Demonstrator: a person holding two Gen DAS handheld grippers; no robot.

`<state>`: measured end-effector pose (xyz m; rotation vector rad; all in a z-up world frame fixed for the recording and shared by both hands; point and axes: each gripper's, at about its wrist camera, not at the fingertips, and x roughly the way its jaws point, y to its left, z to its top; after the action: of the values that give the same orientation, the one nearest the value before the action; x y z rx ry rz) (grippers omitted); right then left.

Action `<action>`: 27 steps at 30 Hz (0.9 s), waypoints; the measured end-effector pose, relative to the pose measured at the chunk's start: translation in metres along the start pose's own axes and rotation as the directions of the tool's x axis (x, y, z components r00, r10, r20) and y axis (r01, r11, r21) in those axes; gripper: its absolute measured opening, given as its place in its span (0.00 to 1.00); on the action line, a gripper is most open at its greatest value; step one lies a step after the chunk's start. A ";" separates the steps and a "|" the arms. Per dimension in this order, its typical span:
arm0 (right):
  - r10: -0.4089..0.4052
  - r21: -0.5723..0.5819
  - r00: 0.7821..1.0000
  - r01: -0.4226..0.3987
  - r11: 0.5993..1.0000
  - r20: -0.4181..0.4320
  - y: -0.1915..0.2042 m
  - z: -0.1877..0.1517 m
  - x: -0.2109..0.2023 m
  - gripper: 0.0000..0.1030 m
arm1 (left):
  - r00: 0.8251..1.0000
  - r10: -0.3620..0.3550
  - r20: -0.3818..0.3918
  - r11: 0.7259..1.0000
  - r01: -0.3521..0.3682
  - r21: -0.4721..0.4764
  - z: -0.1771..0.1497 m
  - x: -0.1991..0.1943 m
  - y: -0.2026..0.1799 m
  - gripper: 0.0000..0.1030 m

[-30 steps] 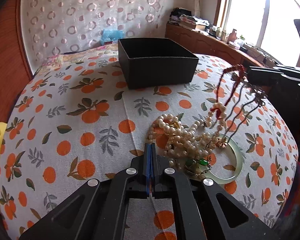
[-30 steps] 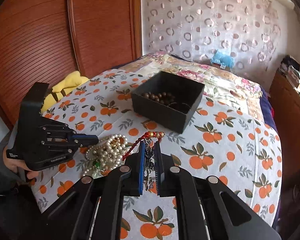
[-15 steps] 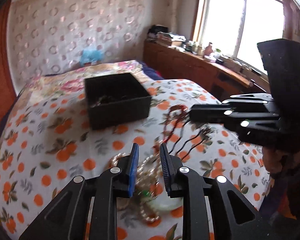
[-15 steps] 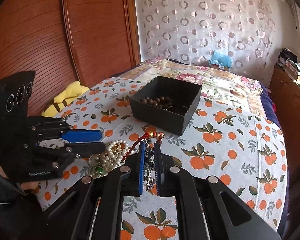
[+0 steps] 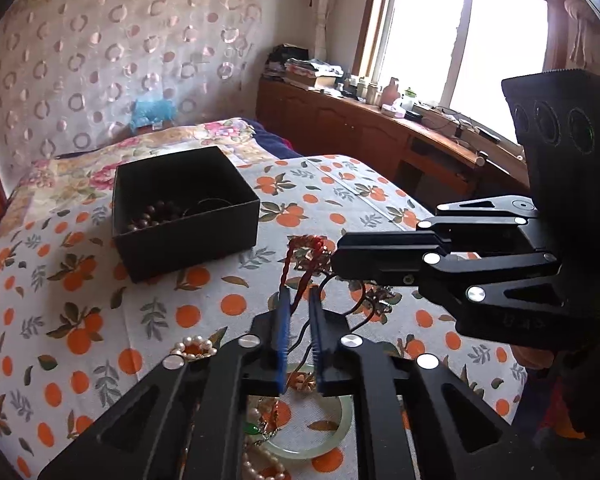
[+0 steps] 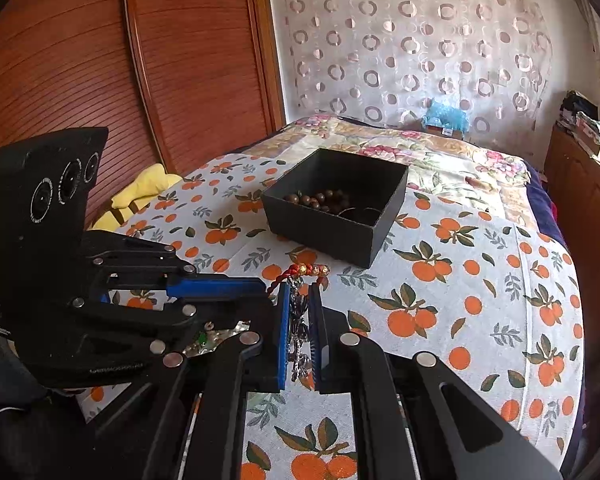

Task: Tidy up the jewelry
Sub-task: 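Carry the red bracelet to the box with the left tool while the right tool carries the chain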

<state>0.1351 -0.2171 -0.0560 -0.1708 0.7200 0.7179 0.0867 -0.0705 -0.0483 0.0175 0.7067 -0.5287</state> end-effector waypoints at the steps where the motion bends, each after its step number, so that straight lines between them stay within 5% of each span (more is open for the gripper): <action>1: 0.000 0.000 1.000 0.000 1.000 -0.002 0.000 -0.001 0.001 0.10 | 1.000 -0.003 0.003 1.000 0.003 0.000 0.000 -0.001 0.000 0.03; 13: 0.002 -0.008 1.000 -0.003 1.000 -0.016 0.003 -0.009 0.003 0.10 | 0.997 0.050 0.060 0.997 -0.046 -0.057 0.011 -0.013 0.017 0.01; 27: -0.079 0.039 0.994 0.077 0.996 0.071 -0.013 -0.007 -0.019 0.10 | 0.981 0.108 0.162 0.993 -0.099 -0.063 0.044 -0.054 0.031 0.01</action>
<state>0.1295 -0.2400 -0.0500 -0.1387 0.6533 0.6330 0.0941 -0.0271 0.0134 -0.0406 0.5543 -0.4055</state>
